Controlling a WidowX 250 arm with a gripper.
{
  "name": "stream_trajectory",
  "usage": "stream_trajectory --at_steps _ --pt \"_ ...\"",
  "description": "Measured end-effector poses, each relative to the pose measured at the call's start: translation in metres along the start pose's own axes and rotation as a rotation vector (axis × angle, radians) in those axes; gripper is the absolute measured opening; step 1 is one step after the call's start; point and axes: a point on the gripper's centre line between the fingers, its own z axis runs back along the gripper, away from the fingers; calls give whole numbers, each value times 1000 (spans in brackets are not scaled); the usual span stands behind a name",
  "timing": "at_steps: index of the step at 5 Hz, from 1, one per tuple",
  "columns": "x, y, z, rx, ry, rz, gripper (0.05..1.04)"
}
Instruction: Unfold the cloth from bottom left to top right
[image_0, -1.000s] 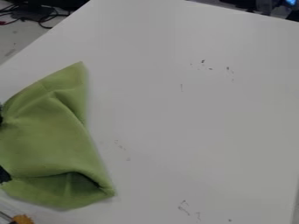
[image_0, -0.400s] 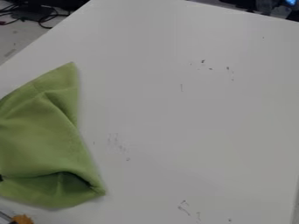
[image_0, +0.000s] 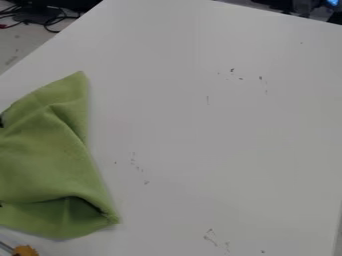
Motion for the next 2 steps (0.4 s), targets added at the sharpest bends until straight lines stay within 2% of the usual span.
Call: stream_trajectory --at_steps 1,2 --pt "1 -10 14 31 -22 -24 80" --pt "14 -33 63 113 -105 -73 66"
